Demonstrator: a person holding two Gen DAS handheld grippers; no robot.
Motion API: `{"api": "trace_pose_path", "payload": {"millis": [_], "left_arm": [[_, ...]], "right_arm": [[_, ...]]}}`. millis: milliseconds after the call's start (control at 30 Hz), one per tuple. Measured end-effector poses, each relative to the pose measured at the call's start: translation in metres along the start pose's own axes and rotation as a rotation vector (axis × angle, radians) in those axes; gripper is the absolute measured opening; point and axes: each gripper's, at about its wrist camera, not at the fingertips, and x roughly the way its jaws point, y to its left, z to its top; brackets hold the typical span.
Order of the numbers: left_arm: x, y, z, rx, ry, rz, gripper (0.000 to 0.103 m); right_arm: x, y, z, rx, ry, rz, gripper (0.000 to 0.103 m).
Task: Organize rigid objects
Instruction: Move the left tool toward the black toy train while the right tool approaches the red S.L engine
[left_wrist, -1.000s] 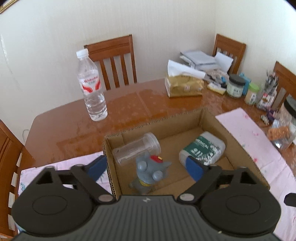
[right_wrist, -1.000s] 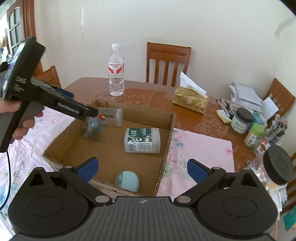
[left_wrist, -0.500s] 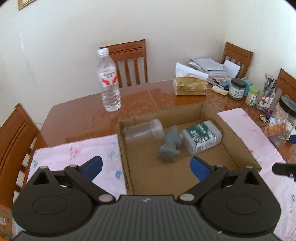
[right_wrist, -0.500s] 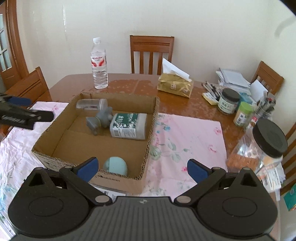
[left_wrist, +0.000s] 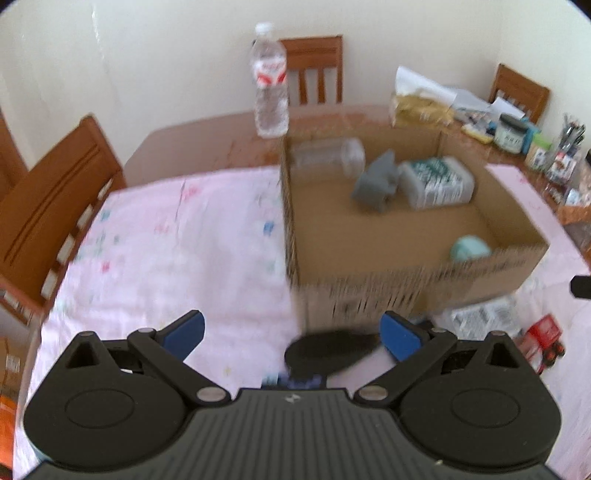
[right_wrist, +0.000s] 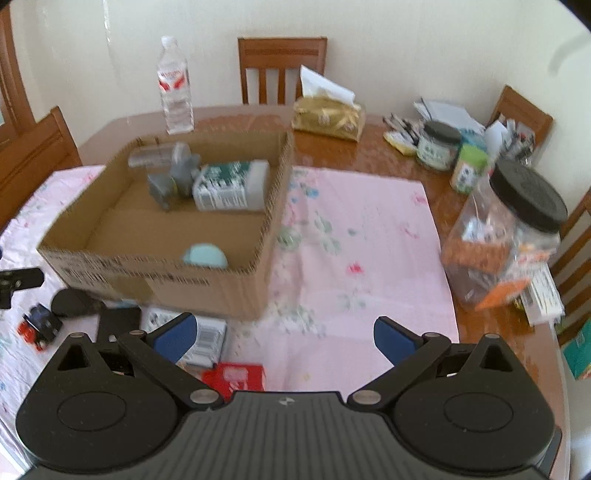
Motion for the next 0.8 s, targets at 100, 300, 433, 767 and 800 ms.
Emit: {"api": "trace_pose_path", "payload": {"millis": [100, 300, 433, 767, 800], "left_arm": [[0.008, 0.002, -0.014, -0.020, 0.039, 0.019, 0.101], [0.023, 0.007, -0.034, -0.065, 0.090, 0.041, 0.101], [0.030, 0.009, -0.043, -0.074, 0.114, 0.058, 0.101], [0.030, 0.027, -0.058, -0.115, 0.150, 0.088, 0.101], [0.029, 0.028, -0.059, -0.116, 0.152, 0.092, 0.101]], "right_arm": [[0.005, -0.004, -0.007, 0.013, 0.026, -0.008, 0.103], [0.011, -0.006, -0.011, 0.036, 0.046, -0.002, 0.103], [0.014, -0.007, -0.010, 0.030, 0.055, -0.009, 0.103], [0.038, -0.016, -0.005, 0.057, 0.103, -0.023, 0.103], [0.042, -0.016, -0.004, 0.055, 0.109, -0.021, 0.103]]}}
